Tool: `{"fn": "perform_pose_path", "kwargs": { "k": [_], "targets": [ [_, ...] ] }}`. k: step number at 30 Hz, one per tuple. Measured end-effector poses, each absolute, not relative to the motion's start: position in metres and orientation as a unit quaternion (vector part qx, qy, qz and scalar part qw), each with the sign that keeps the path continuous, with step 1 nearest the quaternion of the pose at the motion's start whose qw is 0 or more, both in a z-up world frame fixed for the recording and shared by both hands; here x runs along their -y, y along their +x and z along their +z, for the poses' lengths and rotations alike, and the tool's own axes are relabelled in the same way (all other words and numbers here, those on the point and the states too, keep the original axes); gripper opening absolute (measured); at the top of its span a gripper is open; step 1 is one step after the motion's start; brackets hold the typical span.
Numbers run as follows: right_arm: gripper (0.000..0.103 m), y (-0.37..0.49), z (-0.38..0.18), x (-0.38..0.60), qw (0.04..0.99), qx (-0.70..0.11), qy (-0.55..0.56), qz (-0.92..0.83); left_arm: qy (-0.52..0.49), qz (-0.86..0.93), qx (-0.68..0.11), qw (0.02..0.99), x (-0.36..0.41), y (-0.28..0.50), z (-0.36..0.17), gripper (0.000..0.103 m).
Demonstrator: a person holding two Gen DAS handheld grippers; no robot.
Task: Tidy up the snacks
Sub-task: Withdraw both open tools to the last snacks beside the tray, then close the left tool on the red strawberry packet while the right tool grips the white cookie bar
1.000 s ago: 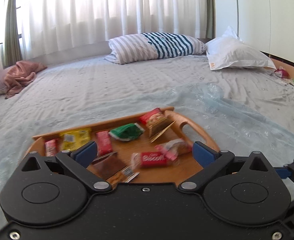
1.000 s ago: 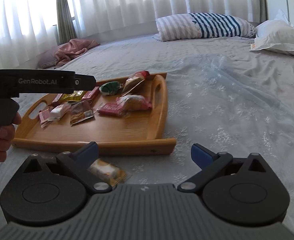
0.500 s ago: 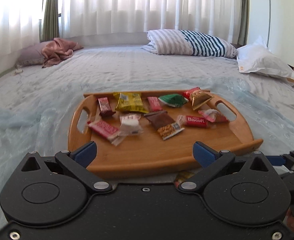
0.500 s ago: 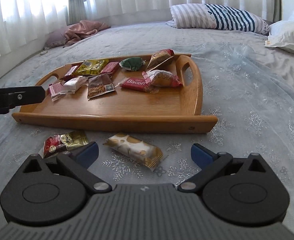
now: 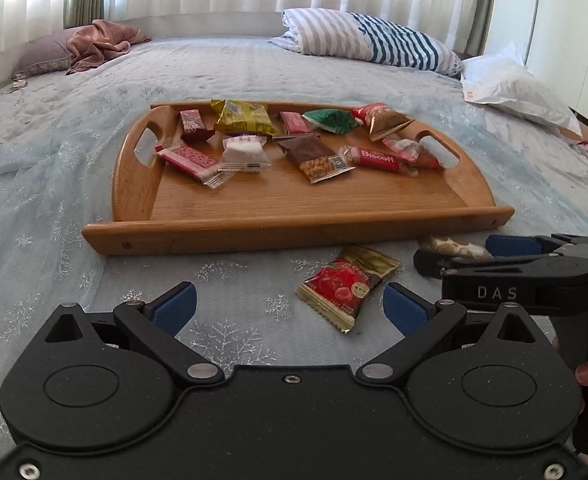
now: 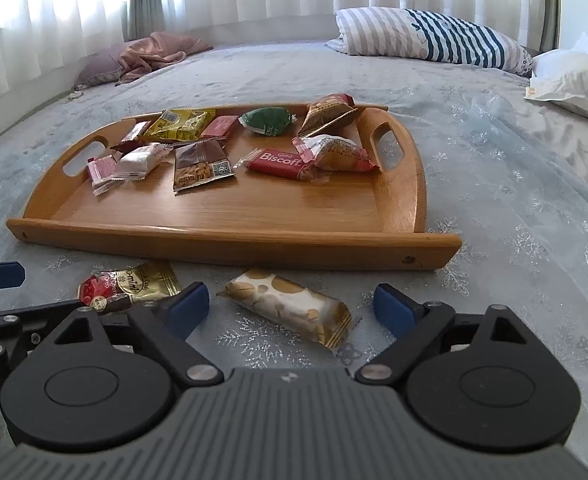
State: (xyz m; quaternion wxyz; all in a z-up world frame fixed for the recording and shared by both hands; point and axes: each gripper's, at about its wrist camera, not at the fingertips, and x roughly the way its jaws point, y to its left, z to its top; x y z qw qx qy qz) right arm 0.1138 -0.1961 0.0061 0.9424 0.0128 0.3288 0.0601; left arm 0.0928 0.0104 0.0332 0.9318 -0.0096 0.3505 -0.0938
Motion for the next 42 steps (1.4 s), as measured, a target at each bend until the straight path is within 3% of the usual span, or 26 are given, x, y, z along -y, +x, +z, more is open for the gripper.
{"fn": "perform_pose_path", "kwargs": {
  "k": [10, 22, 30, 32, 35, 36, 38, 39, 40, 42],
  "targets": [
    [0.071, 0.115, 0.006, 0.197, 0.946, -0.314, 0.007, 0.075, 0.000, -0.090, -0.349, 0.933, -0.010, 0.093, 0.032, 0.100],
    [0.055, 0.099, 0.011, 0.210, 0.943, -0.313, 0.040, 0.104, 0.013, -0.109, -0.361, 0.926, 0.002, 0.101, 0.023, 0.100],
    [0.051, 0.090, 0.011, 0.225, 0.941, -0.318, 0.058, 0.105, 0.013, -0.125, -0.355, 0.926, 0.005, 0.111, 0.019, 0.099],
    [0.056, 0.089, 0.009, 0.227, 0.941, -0.317, 0.059, 0.101, 0.024, -0.129, -0.350, 0.928, 0.008, 0.111, 0.017, 0.097],
    [0.060, 0.088, 0.008, 0.226, 0.943, -0.314, 0.056, 0.099, 0.026, -0.138, -0.338, 0.931, 0.009, 0.110, 0.017, 0.085],
    [0.061, 0.087, 0.008, 0.226, 0.943, -0.313, 0.055, 0.099, 0.022, -0.142, -0.334, 0.932, 0.008, 0.110, 0.017, 0.075],
    [0.062, 0.087, 0.007, 0.224, 0.944, -0.312, 0.051, 0.098, 0.012, -0.151, -0.329, 0.932, 0.006, 0.110, 0.018, 0.065],
    [0.063, 0.087, 0.008, 0.224, 0.944, -0.312, 0.049, 0.099, 0.007, -0.159, -0.327, 0.931, 0.005, 0.110, 0.018, 0.052],
    [0.065, 0.088, 0.008, 0.223, 0.944, -0.312, 0.048, 0.100, 0.000, -0.167, -0.328, 0.930, 0.005, 0.110, 0.018, 0.046],
    [0.067, 0.090, 0.008, 0.221, 0.943, -0.313, 0.043, 0.103, -0.003, -0.168, -0.322, 0.932, 0.005, 0.107, 0.017, 0.045]
  ]
}}
